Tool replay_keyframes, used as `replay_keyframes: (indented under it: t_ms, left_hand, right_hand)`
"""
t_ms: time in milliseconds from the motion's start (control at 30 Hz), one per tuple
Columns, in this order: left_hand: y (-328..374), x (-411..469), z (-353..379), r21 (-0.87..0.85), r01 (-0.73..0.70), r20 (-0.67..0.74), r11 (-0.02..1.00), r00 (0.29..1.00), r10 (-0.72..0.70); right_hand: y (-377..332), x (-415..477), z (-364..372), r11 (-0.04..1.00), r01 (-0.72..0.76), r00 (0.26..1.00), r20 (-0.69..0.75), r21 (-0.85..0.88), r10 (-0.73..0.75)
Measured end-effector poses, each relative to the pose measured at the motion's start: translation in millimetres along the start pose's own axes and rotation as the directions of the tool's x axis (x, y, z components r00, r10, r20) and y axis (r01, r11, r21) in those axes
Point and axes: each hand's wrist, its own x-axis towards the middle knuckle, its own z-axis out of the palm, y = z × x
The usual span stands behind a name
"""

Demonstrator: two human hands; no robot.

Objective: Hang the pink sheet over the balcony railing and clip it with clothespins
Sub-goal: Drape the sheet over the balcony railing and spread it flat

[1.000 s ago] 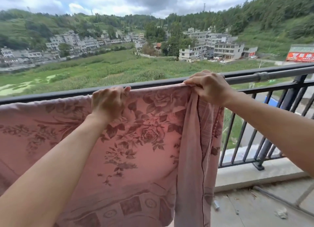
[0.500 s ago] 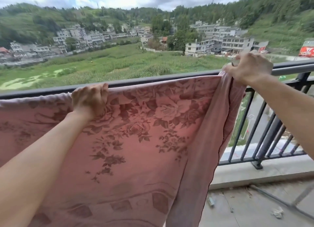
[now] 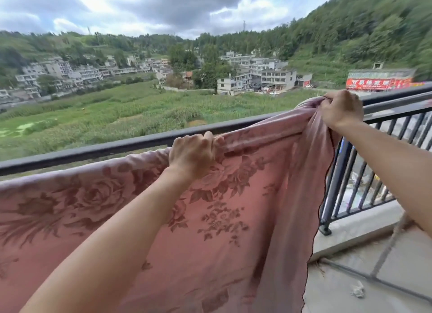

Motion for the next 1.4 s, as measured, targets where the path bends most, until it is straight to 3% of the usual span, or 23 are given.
replay_keyframes:
  t_ms: [133, 233, 333, 433, 500, 700, 800, 867, 967, 1067, 1233, 1300, 1400]
  left_hand:
    - [1.2, 1.3, 1.3, -0.023, -0.012, 0.012, 1.000, 1.000, 0.012]
    - [-0.1, -2.3, 0.1, -0.043, -0.028, -0.021, 0.999, 0.999, 0.027]
    - [0.0, -1.8, -0.1, -0.075, -0.025, -0.039, 0.997, 0.999, 0.022]
    - [-0.6, -0.4, 2.2, -0.060, 0.003, -0.045, 0.998, 0.999, -0.006]
    - [0.0, -0.1, 3.3, -0.047, 0.031, -0.037, 0.998, 0.999, -0.033]
    - [37.0, 15.2, 0.0, -0.058, 0.197, -0.058, 0.979, 0.978, -0.201]
    - [98.9, 40.6, 0.8, -0.126, 0.117, -0.088, 0.985, 0.988, -0.129]
    - [151.0, 62.3, 5.1, -0.170, 0.073, -0.070, 0.983, 0.994, -0.086]
    - [208.2, 93.5, 21.3, -0.168, 0.072, 0.008, 0.983, 0.997, -0.071]
    - [232.5, 115.8, 39.9, -0.169, 0.188, 0.071, 0.968, 0.981, -0.178]
    - [233.5, 115.5, 58.2, -0.051, 0.216, 0.012, 0.975, 0.976, -0.215]
    - [231.0, 113.3, 59.2, -0.032, 0.207, 0.003, 0.978, 0.978, -0.207]
    - [229.3, 113.0, 59.8, -0.028, 0.193, -0.005, 0.981, 0.981, -0.193]
  right_hand:
    - [12.7, -0.6, 7.9, 0.998, -0.019, 0.989, 0.146, -0.064, 0.028]
    - [28.3, 3.8, -3.1, 0.998, -0.041, 0.990, 0.138, 0.041, 0.035]
    - [49.8, 20.3, -10.9, 0.965, -0.197, 0.979, 0.084, 0.172, 0.185]
    - [66.9, 48.1, -12.7, 0.851, -0.395, 0.905, -0.012, 0.347, 0.425]
    - [73.8, 63.8, -12.4, 0.826, -0.420, 0.882, -0.044, 0.377, 0.468]
    - [70.0, 80.6, 1.5, 0.967, -0.106, 0.994, 0.033, 0.230, 0.101]
    - [86.7, 86.7, 7.8, 0.997, 0.080, 0.931, 0.356, 0.007, -0.077]
    - [106.7, 94.7, -0.3, 0.985, 0.166, 0.872, 0.458, 0.054, -0.172]
    - [135.5, 95.4, -21.1, 0.963, 0.201, 0.883, 0.392, 0.182, -0.258]
    - [157.9, 89.3, -26.2, 0.948, 0.305, 0.905, 0.280, 0.094, -0.319]
    - [154.6, 77.0, 1.5, 0.900, 0.409, 0.862, 0.258, 0.153, -0.435]
    - [164.3, 90.2, 0.6, 0.907, 0.379, 0.887, 0.209, 0.183, -0.412]
    - [193.2, 129.4, -12.4, 0.961, 0.222, 0.961, 0.133, 0.162, -0.244]
